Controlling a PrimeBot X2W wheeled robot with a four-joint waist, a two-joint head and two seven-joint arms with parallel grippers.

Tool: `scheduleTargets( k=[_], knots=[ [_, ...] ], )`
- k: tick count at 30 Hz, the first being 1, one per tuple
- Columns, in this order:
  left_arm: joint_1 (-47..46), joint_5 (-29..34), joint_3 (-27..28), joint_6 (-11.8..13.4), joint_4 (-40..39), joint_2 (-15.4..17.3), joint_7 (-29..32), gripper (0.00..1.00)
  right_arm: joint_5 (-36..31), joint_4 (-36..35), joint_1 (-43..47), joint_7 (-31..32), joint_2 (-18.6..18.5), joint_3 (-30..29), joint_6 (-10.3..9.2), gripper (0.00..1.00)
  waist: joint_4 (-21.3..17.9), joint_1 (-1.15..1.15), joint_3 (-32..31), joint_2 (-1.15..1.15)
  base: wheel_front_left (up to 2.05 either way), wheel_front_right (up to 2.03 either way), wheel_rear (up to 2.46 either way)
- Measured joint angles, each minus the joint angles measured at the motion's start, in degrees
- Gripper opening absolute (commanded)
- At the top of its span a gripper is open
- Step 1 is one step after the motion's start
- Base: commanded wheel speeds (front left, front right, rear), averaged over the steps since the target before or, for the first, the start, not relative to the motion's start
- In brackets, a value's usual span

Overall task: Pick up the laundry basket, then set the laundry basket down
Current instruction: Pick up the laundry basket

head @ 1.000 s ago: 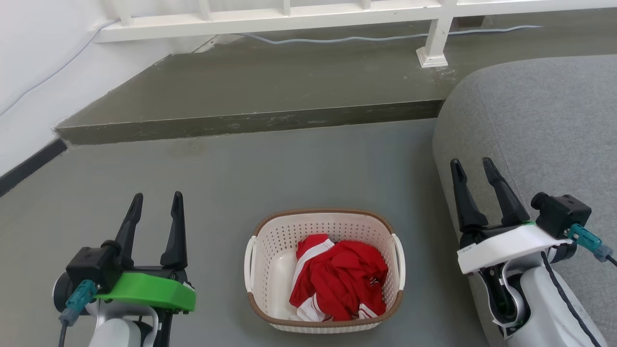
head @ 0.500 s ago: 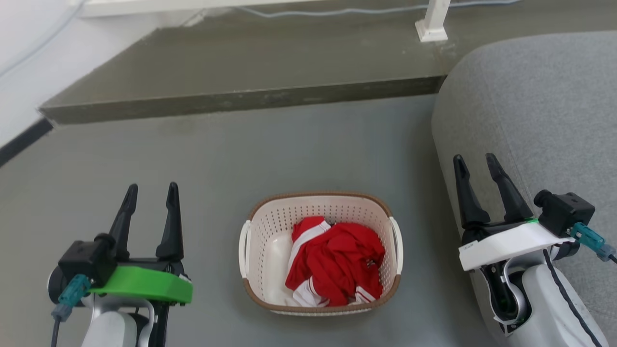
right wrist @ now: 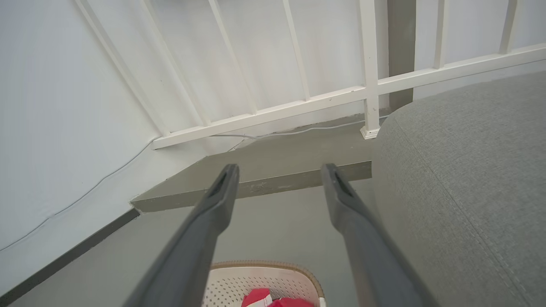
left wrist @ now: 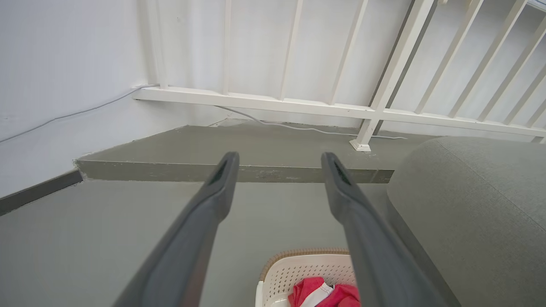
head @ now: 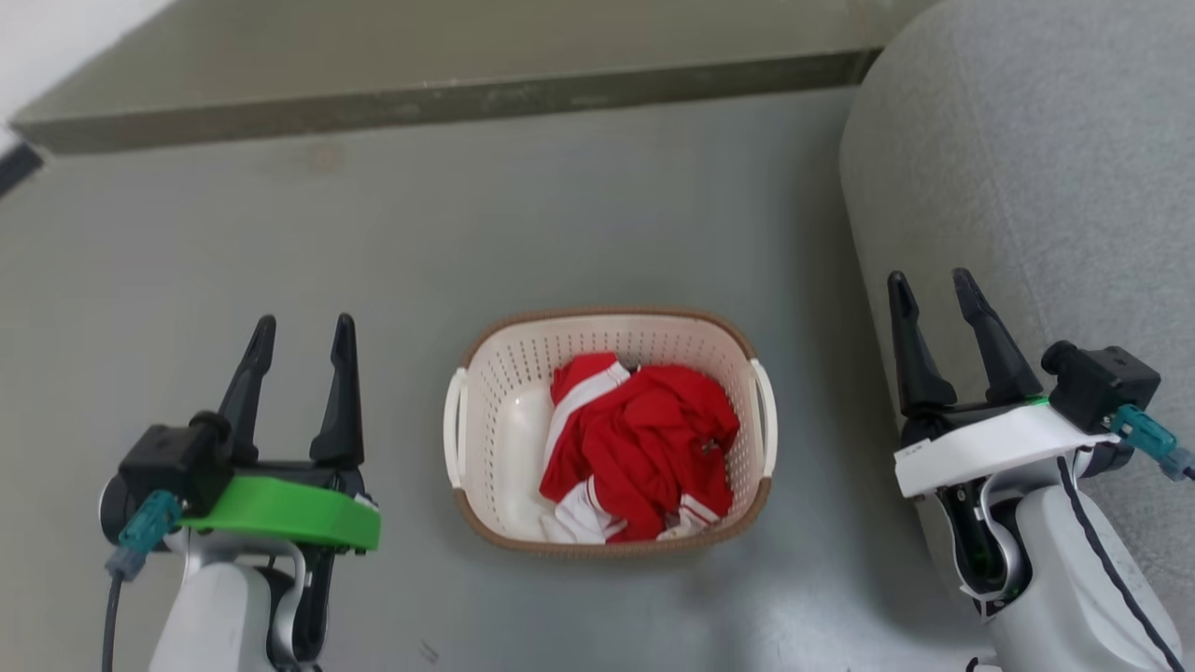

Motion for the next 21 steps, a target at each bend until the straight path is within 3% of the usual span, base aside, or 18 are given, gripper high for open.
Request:
scheduleTargets(
  k=[21],
  knots=[
    [-9.38, -0.36, -1.00, -0.57, 10.18, -0.27, 0.00, 1.00, -0.05, 11.32, -7.97, 0.00, 0.53, -0.43, 0.52, 1.00, -0.06, 0.00, 11.46, 0.00, 0.00, 0.00, 0.00]
  ],
)
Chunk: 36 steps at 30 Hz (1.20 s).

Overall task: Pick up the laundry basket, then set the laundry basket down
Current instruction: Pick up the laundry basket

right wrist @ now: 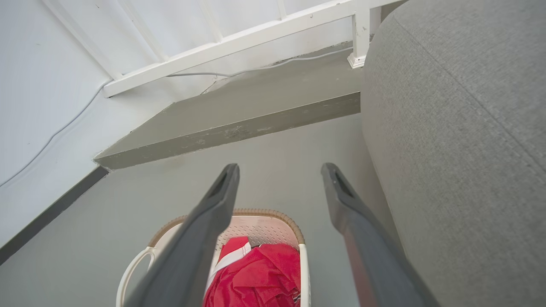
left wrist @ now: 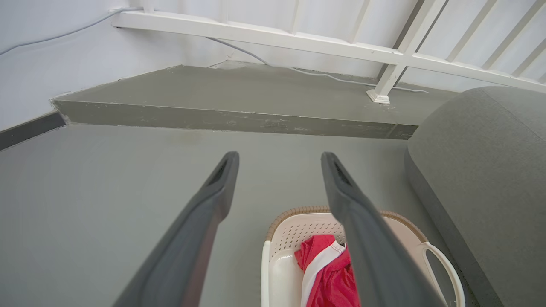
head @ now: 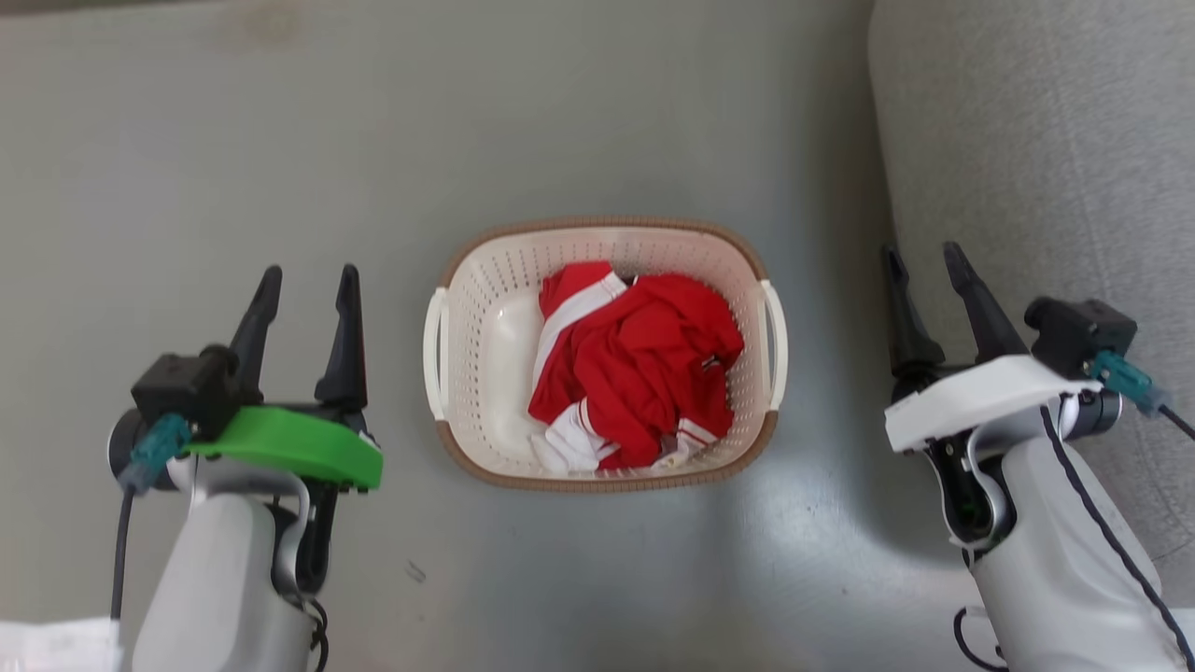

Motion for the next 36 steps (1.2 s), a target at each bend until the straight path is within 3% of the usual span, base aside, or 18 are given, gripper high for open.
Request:
scheduleTargets(
  k=[15, 36],
  knots=[
    [-8.97, -0.51, -2.21, -0.26, 14.32, -0.31, 0.02, 1.00, 0.44, 10.70, -8.95, 0.18, 0.08, 0.91, 0.44, 1.00, 0.51, 0.00, 8.63, 0.00, 0.00, 0.00, 0.00],
    [-22.22, -0.76, -5.80, -0.53, 27.72, -0.63, 2.11, 1.00, 0.48, 25.31, -19.51, 3.80, 0.32, 6.06, 0.99, 1.00, 0.13, 0.00, 18.75, 0.00, 0.00, 0.00, 0.00]
  ],
)
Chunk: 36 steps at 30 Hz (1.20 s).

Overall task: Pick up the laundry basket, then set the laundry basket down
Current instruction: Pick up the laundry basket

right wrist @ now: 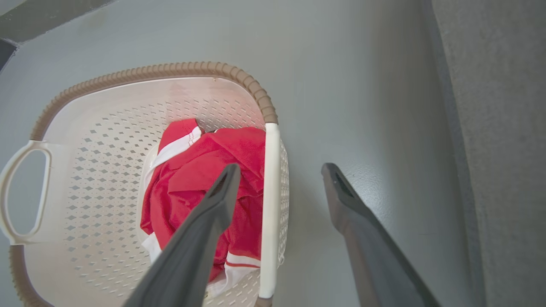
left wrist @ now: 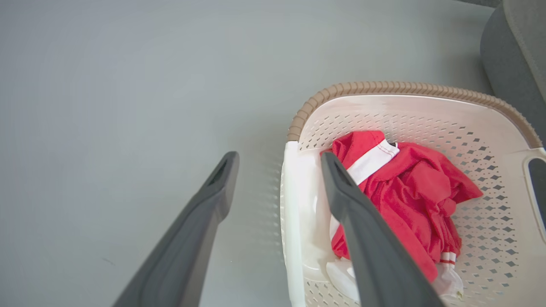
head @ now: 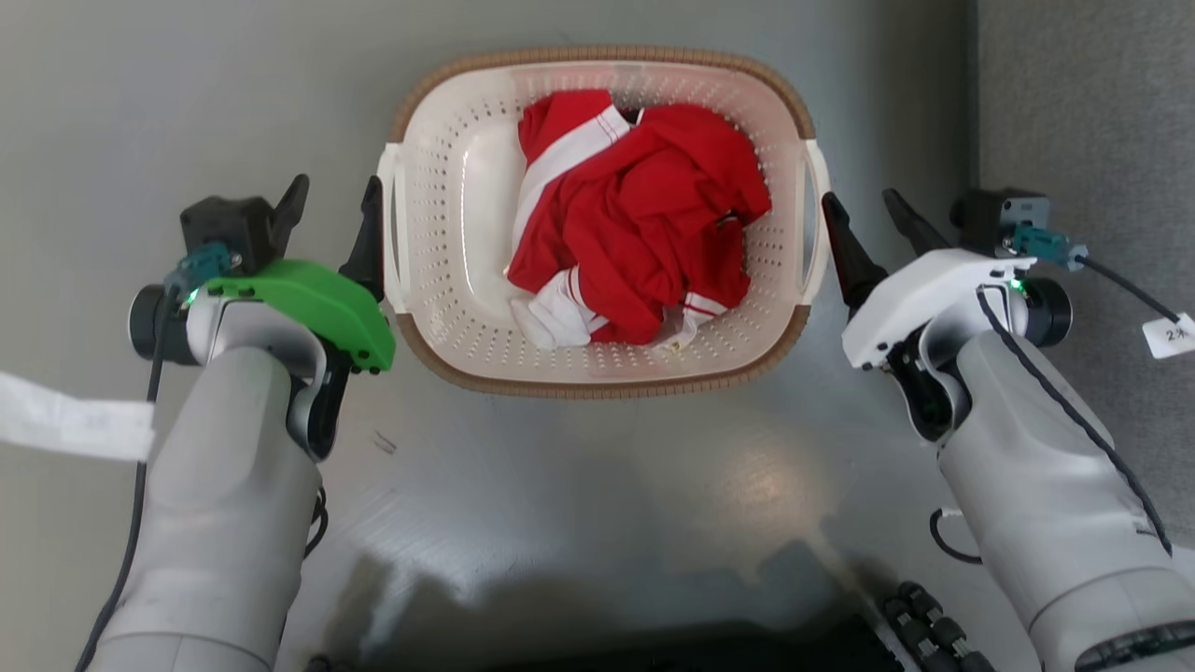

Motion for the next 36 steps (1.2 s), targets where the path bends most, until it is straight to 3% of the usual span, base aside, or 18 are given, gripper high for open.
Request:
scheduleTargets(
  k=[25, 28, 29, 30, 32, 33, 36],
  knots=[
    [-8.38, -9.07, -9.51, -0.18, 9.14, -0.20, 5.22, 1.00, 5.72, 8.10, -8.87, 0.67, -0.04, 7.83, 0.52, 1.00, 0.56, 0.00, 9.04, 0.00, 0.00, 0.00, 0.00],
    [-9.07, -10.16, -10.53, -0.18, 9.53, -0.20, 5.21, 0.78, 6.66, 8.60, -9.64, 0.65, -0.04, 8.76, 0.52, 1.00, 0.71, 0.00, 9.19, 0.00, 0.00, 0.00, 0.00],
    [-9.29, -10.26, -10.77, -0.18, 9.65, -0.20, 5.17, 0.57, 6.88, 8.61, -9.99, 0.46, -0.04, 8.98, 0.52, 1.00, 0.74, 0.00, 9.22, 0.00, 0.00, 0.00, 0.00],
    [-9.50, -10.44, -11.00, -0.18, 9.80, -0.20, 5.13, 0.43, 7.14, 8.68, -10.31, 0.18, -0.04, 9.20, 0.53, 0.69, 0.75, 0.00, 9.24, 0.00, 0.00, 0.00, 0.00],
    [-9.77, -10.55, -11.45, -0.18, 10.18, -0.20, 4.87, 0.00, 7.24, 8.84, -10.90, -0.08, -0.05, 9.75, 0.53, 0.11, 0.76, 0.00, 9.23, 0.00, 0.00, 0.00, 0.00],
    [-9.88, -10.63, -11.81, -0.27, 10.31, -0.23, 4.61, 0.00, 7.43, 8.86, -11.10, -0.34, -0.05, 10.05, 0.53, 0.00, 0.75, 0.00, 9.22, 0.00, 0.00, 0.00, 0.00],
    [-10.21, -11.05, -12.45, -0.24, 10.77, -0.27, 4.43, 0.00, 8.15, 9.54, -11.34, -0.62, -0.19, 10.62, 0.49, 0.00, 0.68, 0.00, 9.10, 0.00, 0.00, 0.00, 0.00]
  ],
)
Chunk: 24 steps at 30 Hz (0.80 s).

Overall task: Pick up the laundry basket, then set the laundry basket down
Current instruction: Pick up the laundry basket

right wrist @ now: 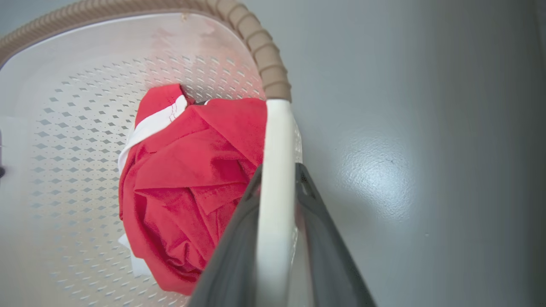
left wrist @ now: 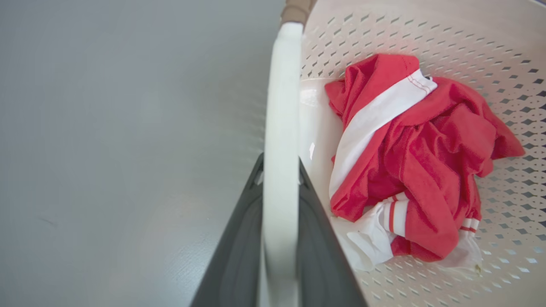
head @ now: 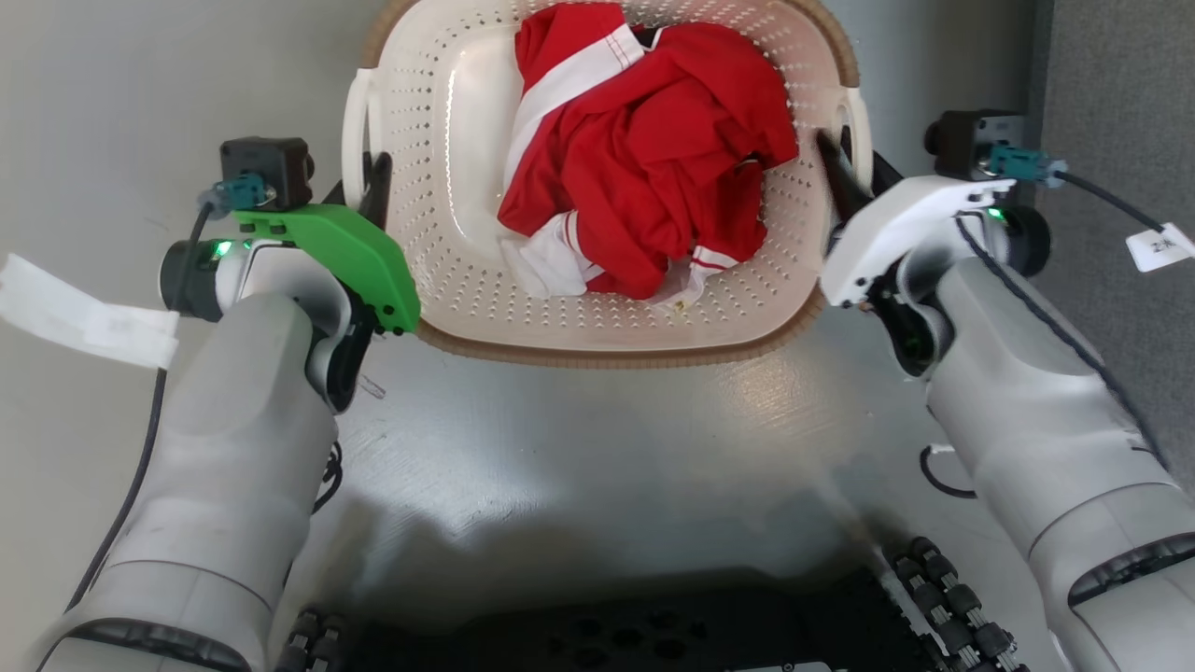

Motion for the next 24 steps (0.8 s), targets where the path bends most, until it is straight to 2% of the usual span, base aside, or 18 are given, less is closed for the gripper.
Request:
scheduleTargets(
  k=[11, 24],
  knots=[
    [0.09, -2.53, -2.11, 0.00, 3.04, -0.09, -2.00, 0.00, 4.07, 1.46, 0.23, -1.14, -0.10, 2.42, -0.13, 0.00, -0.32, 0.00, -3.02, 0.00, 0.00, 0.00, 0.00],
    [3.82, -6.22, -4.81, 0.00, 6.38, -0.11, -1.70, 0.00, 9.98, 2.70, 3.22, -0.44, -0.09, 7.51, -0.14, 0.00, -1.16, 0.00, -11.21, 0.00, 0.00, 0.00, 0.00]
  ],
)
